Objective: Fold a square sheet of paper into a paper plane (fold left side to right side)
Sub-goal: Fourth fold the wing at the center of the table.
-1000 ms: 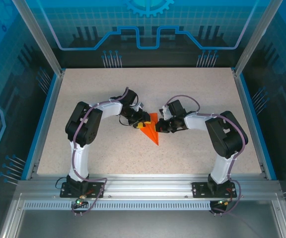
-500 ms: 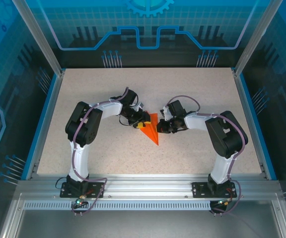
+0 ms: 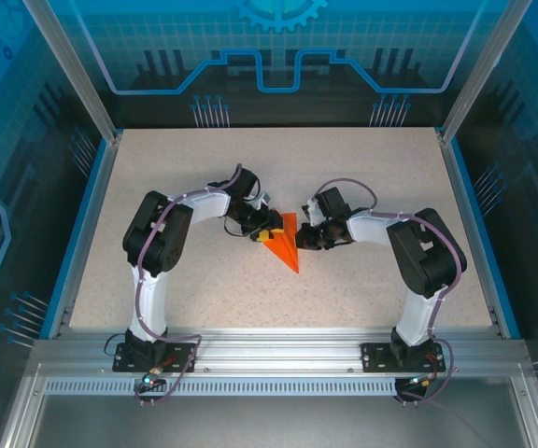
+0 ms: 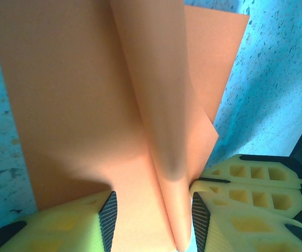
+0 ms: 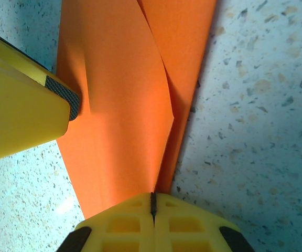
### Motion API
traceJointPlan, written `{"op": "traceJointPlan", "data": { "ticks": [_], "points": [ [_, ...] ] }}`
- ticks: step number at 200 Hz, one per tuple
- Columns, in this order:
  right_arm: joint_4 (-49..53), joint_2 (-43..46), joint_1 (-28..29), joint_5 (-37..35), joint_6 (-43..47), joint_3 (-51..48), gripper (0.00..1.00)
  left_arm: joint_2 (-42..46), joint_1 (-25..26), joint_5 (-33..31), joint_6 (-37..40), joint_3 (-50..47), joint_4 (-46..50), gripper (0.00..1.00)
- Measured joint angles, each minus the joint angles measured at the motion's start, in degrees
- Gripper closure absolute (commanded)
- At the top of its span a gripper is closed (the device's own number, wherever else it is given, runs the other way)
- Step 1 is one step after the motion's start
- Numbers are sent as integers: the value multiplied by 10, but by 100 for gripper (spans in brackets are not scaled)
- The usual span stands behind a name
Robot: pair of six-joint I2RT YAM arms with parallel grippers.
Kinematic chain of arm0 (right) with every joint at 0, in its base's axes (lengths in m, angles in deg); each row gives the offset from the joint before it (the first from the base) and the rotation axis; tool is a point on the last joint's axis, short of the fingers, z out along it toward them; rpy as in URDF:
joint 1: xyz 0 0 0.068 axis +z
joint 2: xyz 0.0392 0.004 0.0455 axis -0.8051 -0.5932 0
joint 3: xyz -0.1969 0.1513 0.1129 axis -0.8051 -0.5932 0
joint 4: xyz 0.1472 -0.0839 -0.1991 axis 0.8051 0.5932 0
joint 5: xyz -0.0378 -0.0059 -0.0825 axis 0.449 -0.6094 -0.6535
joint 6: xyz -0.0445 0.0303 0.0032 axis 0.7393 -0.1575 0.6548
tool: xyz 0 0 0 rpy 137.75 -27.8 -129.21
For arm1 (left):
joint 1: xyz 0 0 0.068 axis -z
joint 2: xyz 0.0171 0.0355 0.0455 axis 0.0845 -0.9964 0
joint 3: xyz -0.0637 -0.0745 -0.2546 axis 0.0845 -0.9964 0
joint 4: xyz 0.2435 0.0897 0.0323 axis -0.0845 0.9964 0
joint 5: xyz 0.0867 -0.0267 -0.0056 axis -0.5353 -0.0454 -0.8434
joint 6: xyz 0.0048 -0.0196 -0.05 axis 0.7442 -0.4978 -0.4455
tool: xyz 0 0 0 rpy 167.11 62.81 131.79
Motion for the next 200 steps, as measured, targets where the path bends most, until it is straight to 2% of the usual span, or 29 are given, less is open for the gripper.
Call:
{"op": "traceJointPlan", "data": {
  "ticks": [104, 155, 200],
  "points": [
    [25, -14, 0, -2, 9, 19, 97, 15, 2, -15, 15, 1, 23, 51],
    [33, -16, 0, -6, 11, 23, 97, 33, 6, -13, 28, 28, 37, 72],
    [47, -20, 1, -6, 13, 33, 97, 13, 27, 11, 32, 73, 38, 83]
  ]
}}
